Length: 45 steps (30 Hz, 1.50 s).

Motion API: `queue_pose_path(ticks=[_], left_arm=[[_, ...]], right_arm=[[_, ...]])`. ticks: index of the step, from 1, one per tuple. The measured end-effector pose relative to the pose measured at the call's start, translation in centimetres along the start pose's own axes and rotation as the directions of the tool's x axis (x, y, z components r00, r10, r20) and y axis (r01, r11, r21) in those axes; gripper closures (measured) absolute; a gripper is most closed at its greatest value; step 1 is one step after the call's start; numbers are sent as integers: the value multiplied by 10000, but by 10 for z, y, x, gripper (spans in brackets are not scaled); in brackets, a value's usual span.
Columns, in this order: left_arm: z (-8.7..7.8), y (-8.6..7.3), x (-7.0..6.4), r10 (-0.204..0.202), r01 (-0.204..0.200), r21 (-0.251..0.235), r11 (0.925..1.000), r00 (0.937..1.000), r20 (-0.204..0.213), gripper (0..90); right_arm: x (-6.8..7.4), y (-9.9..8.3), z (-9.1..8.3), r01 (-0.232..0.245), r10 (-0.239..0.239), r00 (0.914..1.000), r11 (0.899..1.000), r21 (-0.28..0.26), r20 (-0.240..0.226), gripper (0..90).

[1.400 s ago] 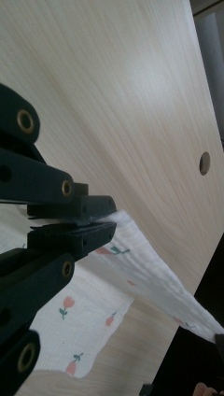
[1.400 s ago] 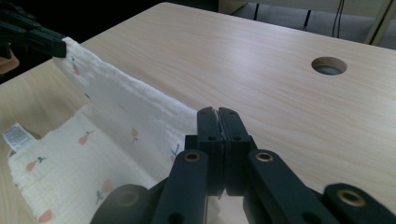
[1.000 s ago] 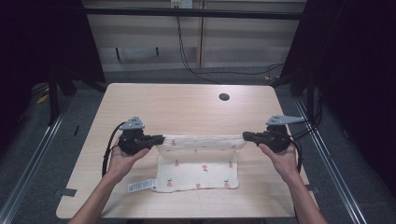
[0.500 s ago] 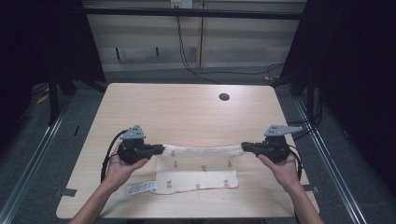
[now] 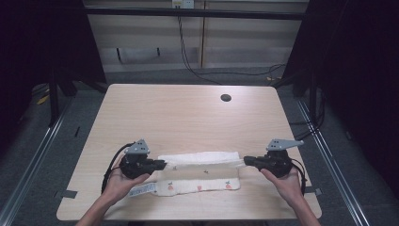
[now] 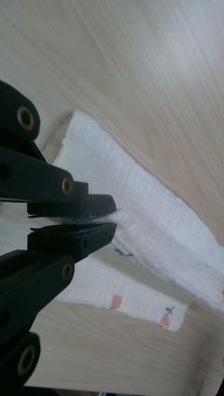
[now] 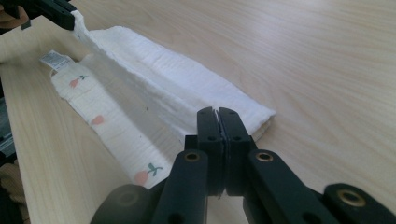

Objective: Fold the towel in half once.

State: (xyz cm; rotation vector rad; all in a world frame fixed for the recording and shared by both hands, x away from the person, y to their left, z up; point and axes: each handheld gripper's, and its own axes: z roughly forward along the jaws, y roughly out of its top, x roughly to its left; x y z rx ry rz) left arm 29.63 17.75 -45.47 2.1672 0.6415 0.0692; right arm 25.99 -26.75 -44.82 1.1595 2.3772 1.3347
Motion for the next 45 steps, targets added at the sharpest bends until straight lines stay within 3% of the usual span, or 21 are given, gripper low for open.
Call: queue_pose_path(ticks=[8,13,16,17,20,23,29,32,35,40,43,45], left_arm=[[13,-16,-3,-7,-5,671,9977,9998,189,838],[18,-21,-6,106,-147,955,9953,9990,428,829],[19,-23,-7,116,-161,1023,9946,9989,450,816],[20,-24,-9,194,-246,1082,9938,9986,487,808],[22,-27,-11,346,-422,1325,9903,9977,591,792],[17,-28,-10,247,-317,1067,9938,9975,667,766],[-4,-25,-5,219,-223,44,9997,9966,797,682],[-4,-22,-2,87,-85,-45,10000,9982,588,672],[4,-19,6,15,-22,280,9996,9997,227,660],[24,-15,17,-156,156,724,9973,9999,-15,687],[33,-17,18,-39,53,1288,9917,9999,-110,695],[34,-18,19,-141,136,1233,9923,9999,30,684]], right_arm=[[6,-10,2,-11,12,10000,9995,307,-38,891],[13,-26,12,40,-10,9995,9949,1008,-302,885],[14,-29,13,104,-73,9996,9935,1133,-285,870],[15,-31,15,209,-221,9997,9882,1516,63,845],[16,-32,16,256,-257,9997,9860,1648,-17,829],[18,-33,14,164,-141,9998,9879,1541,-158,791],[21,-32,11,-173,219,9993,9898,1417,-316,683],[21,-29,7,-196,218,9996,9929,1170,-176,647],[19,-27,8,-325,326,9995,9938,1064,12,620],[14,-18,29,-177,109,9986,9911,1318,526,582],[6,-10,43,-393,282,9960,9905,1320,849,546],[-1,-7,49,-653,508,9922,9897,1275,1142,536]])
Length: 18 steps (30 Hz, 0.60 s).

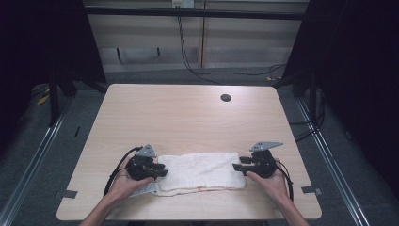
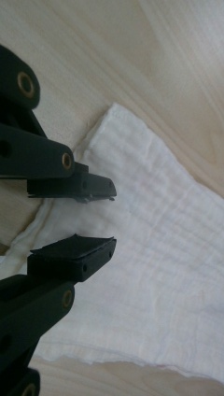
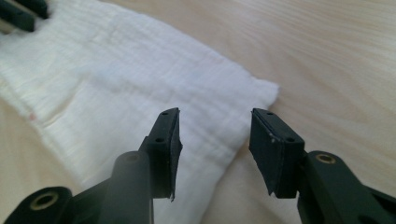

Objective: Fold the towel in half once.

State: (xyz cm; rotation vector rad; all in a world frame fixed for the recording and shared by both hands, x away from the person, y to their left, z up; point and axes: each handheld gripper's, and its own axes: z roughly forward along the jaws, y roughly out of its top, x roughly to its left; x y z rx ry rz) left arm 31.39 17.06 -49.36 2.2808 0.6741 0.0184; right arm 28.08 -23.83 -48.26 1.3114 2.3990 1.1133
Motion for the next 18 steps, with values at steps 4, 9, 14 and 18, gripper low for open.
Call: queue_pose_path(ticks=[4,9,14,18], left_arm=[[0,-1,-1,24,-24,-29,10000,10000,-41,683],[0,-3,-3,25,-24,-167,9999,10000,58,664],[6,3,-5,-49,51,-98,9999,9999,165,600],[13,9,-11,14,-13,-45,10000,9996,267,584]], right_arm=[[-10,5,13,31,-38,9997,9995,308,223,527],[-12,6,23,189,-208,9989,9988,450,416,632],[-12,4,24,98,-110,9987,9997,228,504,806],[-17,3,18,89,-101,9980,9998,181,629,869]])
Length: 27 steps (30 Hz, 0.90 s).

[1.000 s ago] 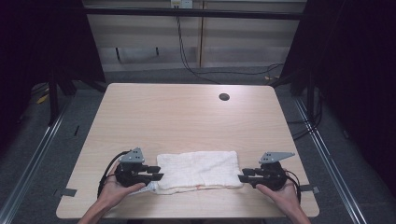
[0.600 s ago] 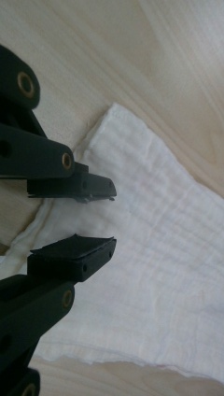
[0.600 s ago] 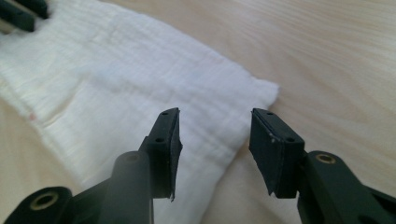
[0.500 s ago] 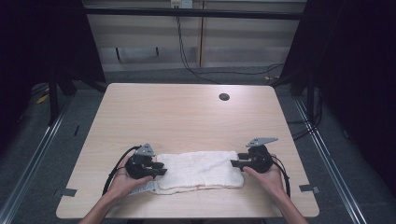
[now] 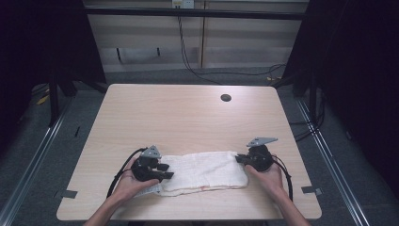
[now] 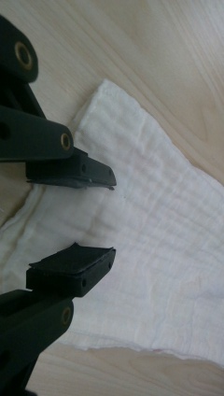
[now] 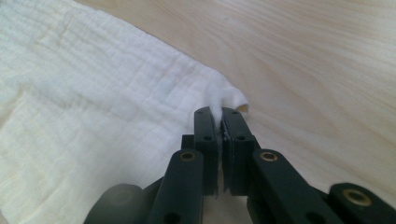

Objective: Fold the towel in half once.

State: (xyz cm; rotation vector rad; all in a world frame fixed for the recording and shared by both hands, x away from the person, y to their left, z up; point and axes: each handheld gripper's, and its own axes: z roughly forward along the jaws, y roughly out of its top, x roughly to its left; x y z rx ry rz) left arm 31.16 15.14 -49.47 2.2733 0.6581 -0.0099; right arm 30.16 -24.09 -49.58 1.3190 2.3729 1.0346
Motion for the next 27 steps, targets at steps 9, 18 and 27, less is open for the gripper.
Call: queue_pose_path(ticks=[9,18,27], left_arm=[[14,27,-12,65,-59,-143,9999,9989,469,543],[-7,33,18,-568,572,-497,9971,9983,85,486],[-25,22,40,-1253,1202,-954,9882,9909,-500,418]], right_arm=[[-21,-8,-24,-903,909,9957,9952,-376,161,611],[32,2,-34,-312,201,9865,9973,-662,-1628,574],[82,37,-10,479,-722,9372,9957,-791,-3413,550]])
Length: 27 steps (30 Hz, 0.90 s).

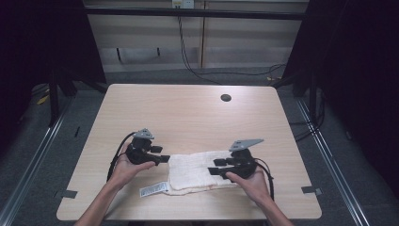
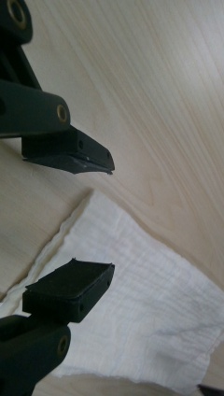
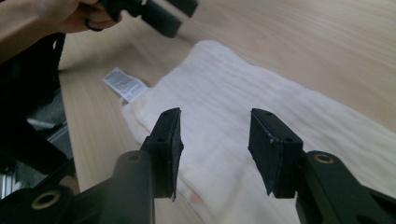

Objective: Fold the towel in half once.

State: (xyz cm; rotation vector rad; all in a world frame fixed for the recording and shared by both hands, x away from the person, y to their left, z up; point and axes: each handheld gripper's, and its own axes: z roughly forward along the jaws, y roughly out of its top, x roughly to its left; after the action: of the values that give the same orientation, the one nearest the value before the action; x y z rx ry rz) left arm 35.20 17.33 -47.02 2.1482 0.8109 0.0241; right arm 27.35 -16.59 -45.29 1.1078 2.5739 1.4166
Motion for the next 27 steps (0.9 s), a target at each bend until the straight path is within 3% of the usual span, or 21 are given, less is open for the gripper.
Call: queue_pose_path(ticks=[3,5,6,7,10,13,16,21,22,23,25,27], left_arm=[[-3,-1,7,-484,488,44,9988,9969,-619,362],[-10,-3,13,-788,779,-191,9968,9956,-502,352],[-10,-3,13,-788,779,-191,9968,9956,-502,352],[-13,-4,15,-751,736,-246,9970,9949,-677,352],[-14,-5,16,-776,754,-335,9966,9947,-669,353],[-13,-4,14,-679,652,-448,9969,9957,-626,353],[-11,-4,13,-591,558,-456,9974,9956,-729,355],[-10,-6,16,-724,695,-436,9966,9950,-686,354],[-10,-8,16,-691,663,-399,9970,9951,-709,354],[-9,-8,15,-672,646,-374,9972,9950,-735,354],[-8,-10,15,-599,579,-329,9978,9960,-660,355],[-6,-10,13,-537,514,-356,9980,9963,-669,359]], right_arm=[[15,7,24,322,-309,9983,9991,266,-491,546],[25,7,38,405,-377,9969,9983,410,-688,539],[25,7,38,405,-377,9969,9983,410,-688,539],[35,8,51,652,-575,9939,9946,808,-944,561],[42,9,58,711,-606,9912,9937,868,-1181,579],[52,15,80,1224,-1044,9838,9852,1203,-1460,638],[58,15,95,1649,-1405,9777,9738,1565,-1561,654],[63,9,108,1816,-1618,9766,9733,1406,-1415,621],[65,7,114,2026,-1852,9757,9660,1604,-1172,568],[66,7,115,2060,-1912,9761,9654,1601,-1030,554],[64,7,115,1929,-1762,9773,9697,1500,-1175,513],[66,4,115,2199,-2001,9711,9621,1613,-1304,497]])
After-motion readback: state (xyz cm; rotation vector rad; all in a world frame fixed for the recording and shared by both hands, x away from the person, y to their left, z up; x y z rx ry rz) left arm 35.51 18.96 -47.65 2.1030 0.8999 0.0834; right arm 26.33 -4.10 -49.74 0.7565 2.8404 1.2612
